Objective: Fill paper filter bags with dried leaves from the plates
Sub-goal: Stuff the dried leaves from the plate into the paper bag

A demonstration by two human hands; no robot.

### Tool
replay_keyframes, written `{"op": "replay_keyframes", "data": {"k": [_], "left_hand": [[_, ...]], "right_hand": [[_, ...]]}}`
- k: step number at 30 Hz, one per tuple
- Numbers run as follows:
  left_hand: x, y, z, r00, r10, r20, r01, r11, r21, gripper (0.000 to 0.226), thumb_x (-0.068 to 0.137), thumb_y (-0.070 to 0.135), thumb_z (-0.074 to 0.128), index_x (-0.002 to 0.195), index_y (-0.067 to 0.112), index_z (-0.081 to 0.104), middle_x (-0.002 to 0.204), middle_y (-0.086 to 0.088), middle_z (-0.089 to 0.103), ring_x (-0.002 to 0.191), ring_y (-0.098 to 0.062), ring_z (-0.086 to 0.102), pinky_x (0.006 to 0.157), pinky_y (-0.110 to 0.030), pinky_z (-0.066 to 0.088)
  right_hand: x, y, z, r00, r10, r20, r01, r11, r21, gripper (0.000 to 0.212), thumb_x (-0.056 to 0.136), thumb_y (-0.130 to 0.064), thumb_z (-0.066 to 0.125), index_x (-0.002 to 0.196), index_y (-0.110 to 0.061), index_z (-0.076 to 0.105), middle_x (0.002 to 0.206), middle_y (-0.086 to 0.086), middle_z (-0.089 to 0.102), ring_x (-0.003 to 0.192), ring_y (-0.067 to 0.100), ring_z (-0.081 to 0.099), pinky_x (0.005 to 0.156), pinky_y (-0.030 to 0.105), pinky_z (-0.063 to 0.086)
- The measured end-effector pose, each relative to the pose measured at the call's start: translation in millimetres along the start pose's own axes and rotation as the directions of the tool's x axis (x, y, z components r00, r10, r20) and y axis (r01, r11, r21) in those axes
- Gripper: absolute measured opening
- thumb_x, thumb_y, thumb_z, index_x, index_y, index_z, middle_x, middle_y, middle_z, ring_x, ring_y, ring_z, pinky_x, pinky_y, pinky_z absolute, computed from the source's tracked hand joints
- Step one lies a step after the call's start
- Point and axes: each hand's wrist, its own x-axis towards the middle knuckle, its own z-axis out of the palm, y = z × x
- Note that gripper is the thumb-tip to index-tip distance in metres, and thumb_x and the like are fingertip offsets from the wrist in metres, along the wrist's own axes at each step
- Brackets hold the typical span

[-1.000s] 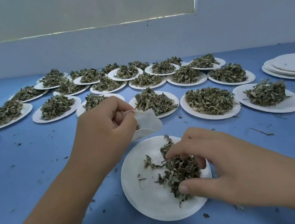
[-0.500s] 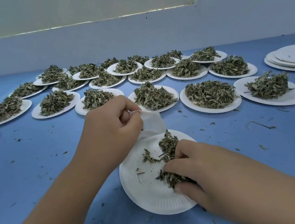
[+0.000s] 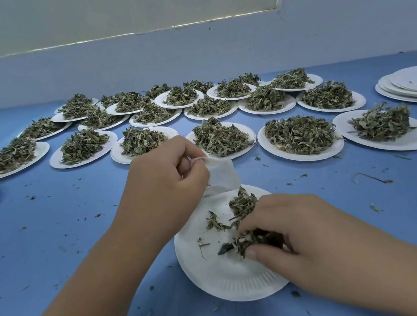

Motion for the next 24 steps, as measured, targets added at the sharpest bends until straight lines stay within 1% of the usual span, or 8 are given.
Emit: {"op": "replay_keyframes", "data": {"k": [3,7,10,13,16,20,21,24], "left_hand": [[-0.1,0.6,0.2,1.000,0.000,-0.003,0.000,1.000,-0.003,0.020,0.084,0.008,0.061,0.073,0.025,0.064,0.060,-0.007,0.052,0.049,-0.006,0.041,0.048,-0.016,0.036],[0.1,-0.2,1.5,1.000,-0.014,0.002,0.014,1.000,-0.007,0.020,0.083,0.006,0.060,0.071,0.023,0.064,0.058,-0.009,0.051,0.049,-0.006,0.039,0.047,-0.012,0.034],[-0.4,-0.3,4.5,1.000,-0.014,0.013,0.013,1.000,0.006,0.019,0.083,0.007,0.060,0.071,0.022,0.063,0.059,-0.008,0.050,0.049,-0.007,0.038,0.049,-0.011,0.034],[-2.4,0.8,6.8,1.000,0.002,0.029,-0.002,1.000,0.005,0.018,0.083,0.009,0.061,0.072,0.023,0.063,0.057,-0.007,0.050,0.047,-0.007,0.037,0.047,-0.011,0.034],[-3.9,1.2,7.2,0.999,0.019,0.040,-0.020,1.000,0.009,0.017,0.083,0.010,0.061,0.072,0.023,0.062,0.058,-0.006,0.049,0.047,-0.008,0.037,0.046,-0.014,0.032],[-3.3,1.9,6.1,0.999,0.023,0.035,-0.022,1.000,-0.004,0.017,0.082,0.010,0.060,0.071,0.023,0.060,0.058,-0.005,0.050,0.046,-0.009,0.038,0.047,-0.017,0.034],[-3.1,1.9,5.8,0.999,0.024,0.031,-0.023,1.000,-0.009,0.017,0.082,0.011,0.060,0.071,0.023,0.060,0.057,-0.006,0.049,0.046,-0.010,0.038,0.047,-0.019,0.034],[-1.8,1.6,5.9,1.000,0.002,0.020,-0.002,1.000,-0.030,0.016,0.083,0.011,0.061,0.071,0.023,0.060,0.055,-0.007,0.051,0.050,-0.019,0.042,0.049,-0.026,0.037]], "right_hand": [[1.5,0.1,-6.5,0.996,0.037,-0.076,-0.023,0.985,0.173,0.012,0.084,-0.039,0.066,0.095,-0.036,0.067,0.089,-0.023,0.058,0.084,-0.008,0.053,0.071,0.008,0.037],[2.6,0.4,-12.8,0.981,0.161,-0.104,-0.095,0.878,0.468,0.017,0.075,-0.042,0.066,0.092,-0.040,0.069,0.080,-0.013,0.067,0.069,0.004,0.062,0.065,0.019,0.049],[5.5,2.2,-13.8,0.963,0.227,-0.147,-0.108,0.820,0.562,0.014,0.076,-0.039,0.068,0.090,-0.040,0.071,0.074,-0.008,0.068,0.066,0.006,0.062,0.063,0.025,0.051],[10.0,0.6,-13.2,0.930,0.285,-0.230,-0.103,0.806,0.583,0.014,0.075,-0.037,0.070,0.089,-0.041,0.070,0.076,-0.007,0.070,0.070,0.010,0.065,0.067,0.031,0.054],[17.7,-3.8,-11.8,0.902,0.316,-0.293,-0.113,0.830,0.547,0.017,0.071,-0.041,0.069,0.085,-0.033,0.073,0.075,-0.005,0.070,0.070,0.013,0.065,0.069,0.036,0.056],[31.1,-10.1,-11.4,0.893,0.284,-0.350,-0.151,0.920,0.361,0.013,0.074,-0.041,0.069,0.082,-0.031,0.071,0.069,-0.010,0.064,0.060,0.004,0.057,0.056,0.015,0.046],[34.2,-12.5,-11.3,0.891,0.265,-0.369,-0.162,0.944,0.288,0.012,0.075,-0.039,0.069,0.080,-0.028,0.071,0.068,-0.010,0.062,0.060,0.005,0.055,0.056,0.014,0.044],[42.6,-19.6,-8.3,0.883,0.196,-0.426,-0.196,0.980,0.043,0.020,0.078,-0.038,0.065,0.076,-0.019,0.070,0.061,-0.002,0.054,0.067,0.012,0.050,0.058,0.025,0.042]]}}
